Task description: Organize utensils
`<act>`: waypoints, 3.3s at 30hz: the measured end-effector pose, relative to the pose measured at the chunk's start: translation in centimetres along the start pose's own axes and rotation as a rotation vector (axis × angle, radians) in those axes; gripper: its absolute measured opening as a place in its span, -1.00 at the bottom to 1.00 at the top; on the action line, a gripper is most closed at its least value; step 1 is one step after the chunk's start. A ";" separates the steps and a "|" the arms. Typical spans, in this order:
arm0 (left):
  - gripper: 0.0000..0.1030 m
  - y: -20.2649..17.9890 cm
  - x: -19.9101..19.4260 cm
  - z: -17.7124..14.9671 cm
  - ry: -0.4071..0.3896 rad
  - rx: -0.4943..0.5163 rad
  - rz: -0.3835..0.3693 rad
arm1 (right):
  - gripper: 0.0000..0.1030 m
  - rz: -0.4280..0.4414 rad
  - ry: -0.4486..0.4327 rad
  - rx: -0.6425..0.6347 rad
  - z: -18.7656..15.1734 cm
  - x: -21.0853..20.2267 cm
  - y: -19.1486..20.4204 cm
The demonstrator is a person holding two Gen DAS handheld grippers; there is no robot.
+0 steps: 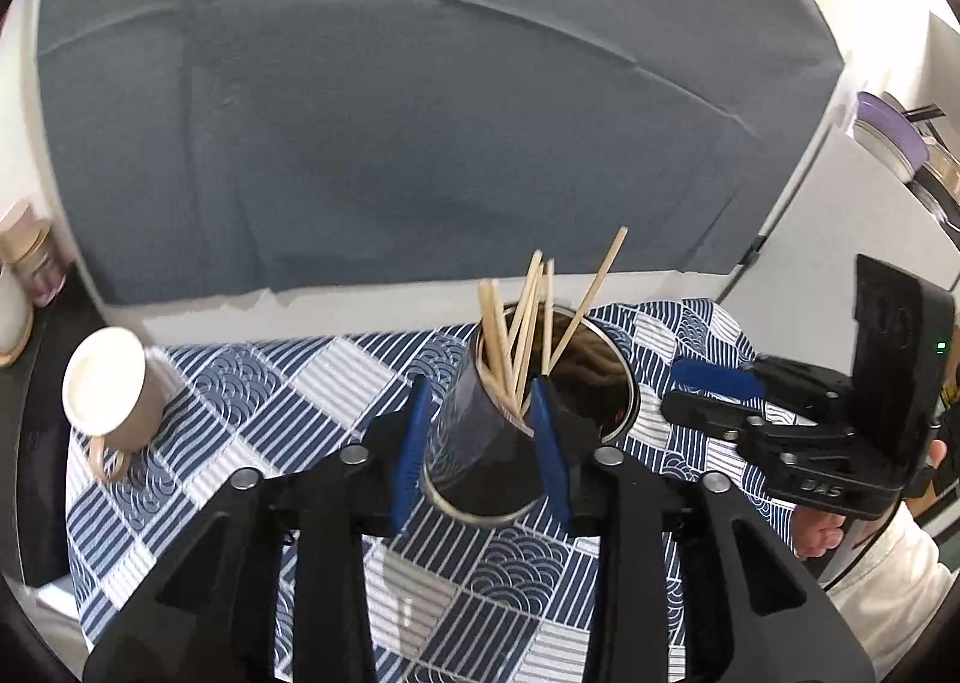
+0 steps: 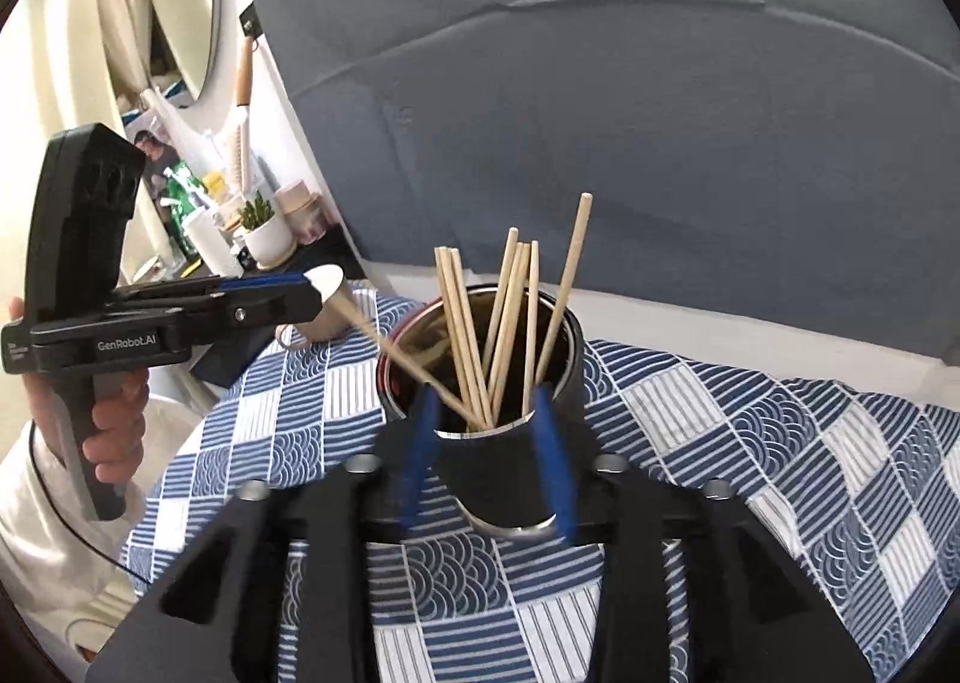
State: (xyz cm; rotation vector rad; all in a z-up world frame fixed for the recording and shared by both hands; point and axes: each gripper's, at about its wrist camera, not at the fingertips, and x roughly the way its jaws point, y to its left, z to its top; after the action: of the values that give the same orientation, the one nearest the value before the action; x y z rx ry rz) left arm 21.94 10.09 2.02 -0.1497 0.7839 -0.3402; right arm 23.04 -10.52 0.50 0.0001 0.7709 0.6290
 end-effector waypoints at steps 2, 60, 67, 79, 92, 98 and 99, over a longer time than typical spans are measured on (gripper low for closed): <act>-0.17 -0.2 -0.5 -0.8 0.002 -0.018 0.016 | -0.22 -0.023 0.012 0.001 -0.3 -0.6 0.0; 0.88 -13.1 -15.2 -19.6 0.065 -0.218 0.333 | 0.80 -0.271 0.154 0.082 -16.3 -16.9 7.4; 0.88 -12.7 -14.5 -19.3 0.081 -0.205 0.317 | 0.80 -0.297 0.158 0.112 -16.4 -16.7 7.2; 0.88 -13.3 -14.0 -19.1 0.082 -0.144 0.331 | 0.80 -0.305 0.148 0.095 -16.0 -16.3 7.5; 0.88 -13.3 -13.8 -19.5 0.089 -0.147 0.320 | 0.80 -0.317 0.147 0.094 -16.2 -16.5 7.6; 0.88 -13.8 -13.8 -19.6 0.094 -0.127 0.319 | 0.80 -0.309 0.140 0.098 -16.5 -16.9 7.7; 0.88 -13.8 -13.8 -19.6 0.093 -0.124 0.322 | 0.80 -0.305 0.139 0.100 -16.5 -16.9 7.7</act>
State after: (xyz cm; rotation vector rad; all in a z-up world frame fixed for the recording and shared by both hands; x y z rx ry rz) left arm -4.50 1.91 1.00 -0.1221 0.9057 0.0061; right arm -1.01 -16.87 1.24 -0.0695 0.9150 0.3020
